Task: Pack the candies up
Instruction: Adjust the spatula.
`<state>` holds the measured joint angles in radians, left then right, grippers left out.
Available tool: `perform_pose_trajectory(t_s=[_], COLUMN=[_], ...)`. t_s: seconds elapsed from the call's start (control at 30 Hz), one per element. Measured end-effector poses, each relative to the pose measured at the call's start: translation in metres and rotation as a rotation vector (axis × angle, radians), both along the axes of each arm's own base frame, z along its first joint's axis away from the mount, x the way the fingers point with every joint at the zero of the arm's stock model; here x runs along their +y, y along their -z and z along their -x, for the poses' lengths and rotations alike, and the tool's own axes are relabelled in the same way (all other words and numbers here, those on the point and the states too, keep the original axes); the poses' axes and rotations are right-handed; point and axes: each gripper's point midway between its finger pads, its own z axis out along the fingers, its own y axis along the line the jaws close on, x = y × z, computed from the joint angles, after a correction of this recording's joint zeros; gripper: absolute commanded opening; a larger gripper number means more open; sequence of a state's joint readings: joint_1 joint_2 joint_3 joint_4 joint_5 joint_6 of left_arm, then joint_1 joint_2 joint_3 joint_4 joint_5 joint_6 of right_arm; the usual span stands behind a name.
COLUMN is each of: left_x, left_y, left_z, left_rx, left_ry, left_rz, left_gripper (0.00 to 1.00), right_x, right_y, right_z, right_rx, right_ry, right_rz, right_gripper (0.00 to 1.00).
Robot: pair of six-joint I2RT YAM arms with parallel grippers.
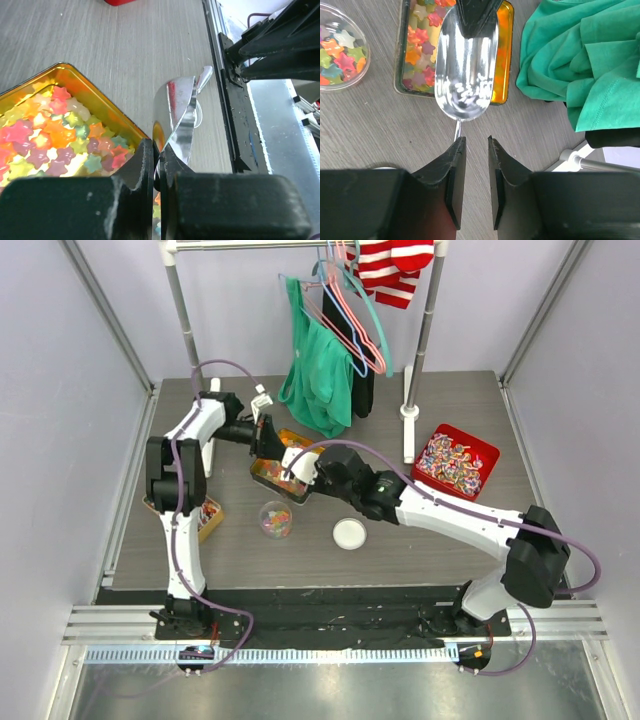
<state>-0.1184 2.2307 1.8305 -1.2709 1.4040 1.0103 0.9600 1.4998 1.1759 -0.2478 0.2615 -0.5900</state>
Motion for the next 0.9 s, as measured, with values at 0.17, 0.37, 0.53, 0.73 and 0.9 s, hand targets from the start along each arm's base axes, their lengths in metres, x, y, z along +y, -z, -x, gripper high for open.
perform_pose_trajectory(t_s=[0.17,0.37,0.53,0.73,0.9], left_x=[0.007,0.009,0.009,0.009,0.008], left_y=[-0.002,-0.009,-0.01,-0.01,-0.013], left_z=[-0.002,-0.005,-0.005,-0.005,-0.005], left_rx=[-0.021,-0.03,-0.027,-0.026,-0.024], left_ry=[-0.012,-0.022,-0.023,-0.024,-0.026], left_rz=[0.022,0.041,0.043,0.044,0.058], left_gripper=[0.0,0.0,0.0,0.0,0.0], right_x=[0.0,-0.002,0.009,0.018,0.014], right_y=[0.006,0.024,0.039,0.046,0.047], right_z=[0.003,0.003,0.002,-0.006,-0.012], right_rx=[0.017,0.026,-0.006,-0.078,-0.127], right_ry=[-0.008,0.008,0.021,0.056,0.085], right_rz=[0.002,0.035,0.076,0.095,0.091], right_gripper=[0.29,0.29,0.29,0.26,0.19])
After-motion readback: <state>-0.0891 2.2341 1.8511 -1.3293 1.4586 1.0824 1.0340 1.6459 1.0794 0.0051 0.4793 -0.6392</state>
